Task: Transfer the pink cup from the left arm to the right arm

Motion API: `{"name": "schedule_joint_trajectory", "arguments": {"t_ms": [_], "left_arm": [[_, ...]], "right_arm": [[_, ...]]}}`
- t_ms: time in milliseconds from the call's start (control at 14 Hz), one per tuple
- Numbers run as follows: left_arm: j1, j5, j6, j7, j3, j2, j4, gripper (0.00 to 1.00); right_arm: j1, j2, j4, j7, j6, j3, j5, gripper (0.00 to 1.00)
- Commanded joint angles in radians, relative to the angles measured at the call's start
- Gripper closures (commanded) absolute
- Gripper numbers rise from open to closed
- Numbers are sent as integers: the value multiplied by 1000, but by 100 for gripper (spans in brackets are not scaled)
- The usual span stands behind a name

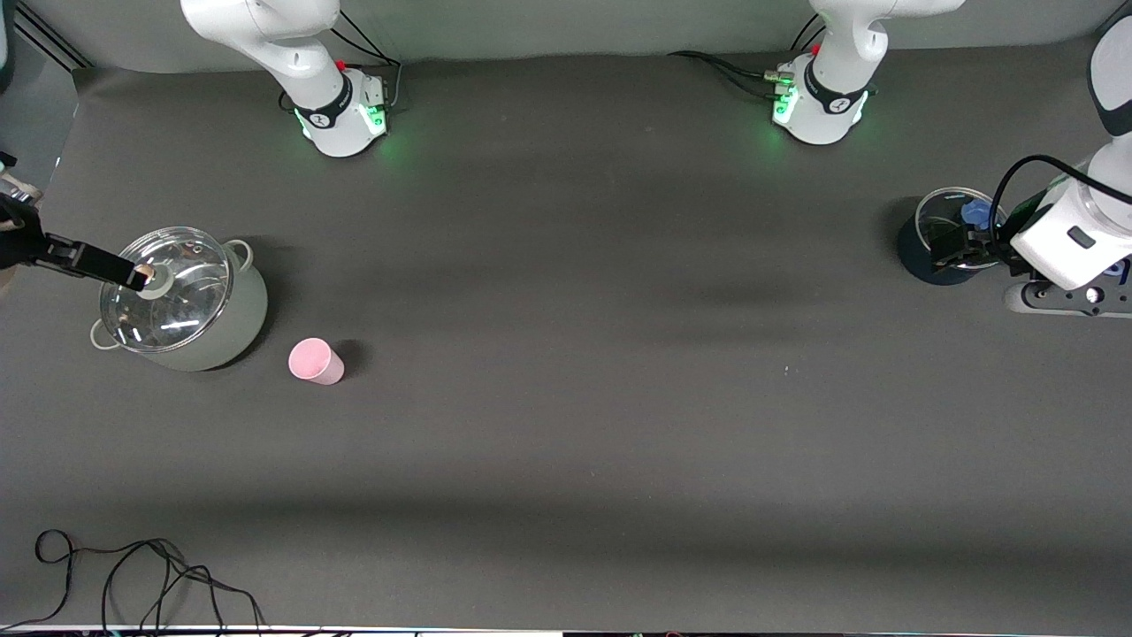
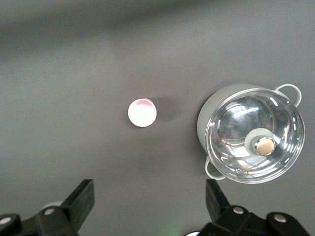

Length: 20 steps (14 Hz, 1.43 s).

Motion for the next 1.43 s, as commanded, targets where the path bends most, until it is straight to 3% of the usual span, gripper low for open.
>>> {"name": "schedule_joint_trajectory", "arguments": {"t_ms": [0, 214, 500, 1071, 1357], "left_arm": [[1, 2, 6, 3, -1, 3, 3, 0], [0, 0, 6, 3, -1, 1, 8, 0], [0, 0, 2, 3, -1, 1, 8, 0], [-2, 0, -1, -8, -1, 3, 8, 0], [-2, 1, -8, -15, -1, 6, 5, 0]], "right_arm": [[-38, -95, -128, -46, 44, 42, 12, 0], [-29, -174, -263, -132, 145, 37, 4, 0], [2, -221, -337, -132, 199, 33, -48, 0], [20, -109, -228, -130, 250, 33, -39, 0], [23, -101, -211, -121, 242, 39, -39, 0]]}}
